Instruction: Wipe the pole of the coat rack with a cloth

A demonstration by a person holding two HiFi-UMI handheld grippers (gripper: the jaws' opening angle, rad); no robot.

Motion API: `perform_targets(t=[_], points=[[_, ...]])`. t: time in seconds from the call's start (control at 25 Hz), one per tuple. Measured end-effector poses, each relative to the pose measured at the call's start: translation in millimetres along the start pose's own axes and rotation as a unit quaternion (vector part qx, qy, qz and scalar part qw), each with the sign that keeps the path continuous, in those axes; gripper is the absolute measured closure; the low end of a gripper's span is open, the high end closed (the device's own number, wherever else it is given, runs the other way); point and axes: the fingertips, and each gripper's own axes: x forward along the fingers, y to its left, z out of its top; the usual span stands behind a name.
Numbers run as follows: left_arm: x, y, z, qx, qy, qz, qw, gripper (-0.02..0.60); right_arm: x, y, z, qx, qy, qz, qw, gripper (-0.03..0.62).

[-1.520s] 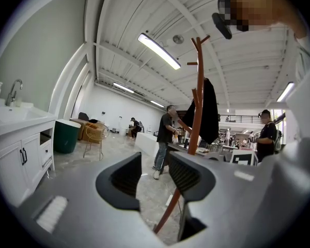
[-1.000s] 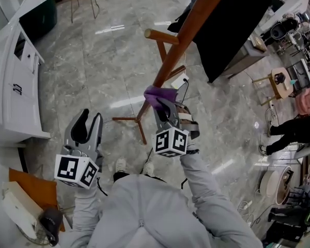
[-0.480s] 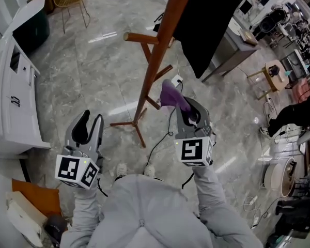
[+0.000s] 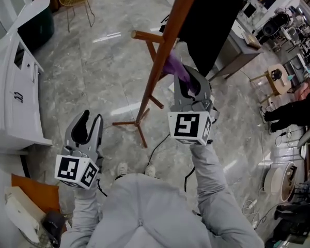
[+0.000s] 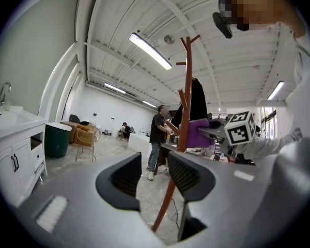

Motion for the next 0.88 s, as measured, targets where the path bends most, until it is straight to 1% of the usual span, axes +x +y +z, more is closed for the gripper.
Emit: perform_targets(t=[0.16,0.32,0.4,0.44,0.48,0.56,0.64,0.68,0.72,0.8,0.88], points=[[-7.1,4.5,-2.1,-0.004,0.002,0.014,0.9999,0.413,20.3,24.1,-18.4,0.027,0.028,0.059,0.997,0.540],[-10.3,11.5,-7.1,-0.008,0.002,0.023,0.9997,0.413,29.9,54.5,-42.6,0.041,0.060,0.120,0.990,0.540],[-9.8,12.8,-9.6,-0.009,0.003,0.024,0.9997,0.413,31.3,66.1,-53.8,0.039,0.078,0.143,0.986,0.540],[-8.8,12.1,-10.1,-0.010,0.004,0.023,0.9997,0.413,31.6,69.6,-58.2,0.031,0.084,0.147,0.985,0.540],[-7.3,10.7,-10.3,-0.011,0.006,0.021,0.9997,0.413,31.6,71.8,-61.7,0.015,0.087,0.147,0.985,0.540],[-3.5,7.7,-10.6,-0.011,0.007,0.016,0.9998,0.413,31.4,73.9,-65.6,-0.043,0.087,0.138,0.986,0.540],[0.7,4.6,-10.8,-0.011,0.007,0.010,0.9999,0.413,31.5,73.6,-67.5,-0.116,0.085,0.123,0.982,0.540],[2.8,3.0,-10.9,-0.011,0.007,0.008,0.9999,0.413,31.7,71.7,-68.8,-0.144,0.086,0.113,0.979,0.540],[4.9,1.5,-11.0,-0.011,0.006,0.005,0.9999,0.413,31.9,68.1,-70.7,-0.160,0.088,0.104,0.978,0.540],[8.4,-1.7,-11.4,-0.010,0.007,0.001,0.9999,0.413,31.6,57.0,-76.0,-0.161,0.094,0.085,0.979,0.540],[10.4,-4.4,-11.9,-0.010,0.009,-0.002,0.9999,0.413,29.9,42.8,-82.5,-0.147,0.103,0.067,0.982,0.540]])
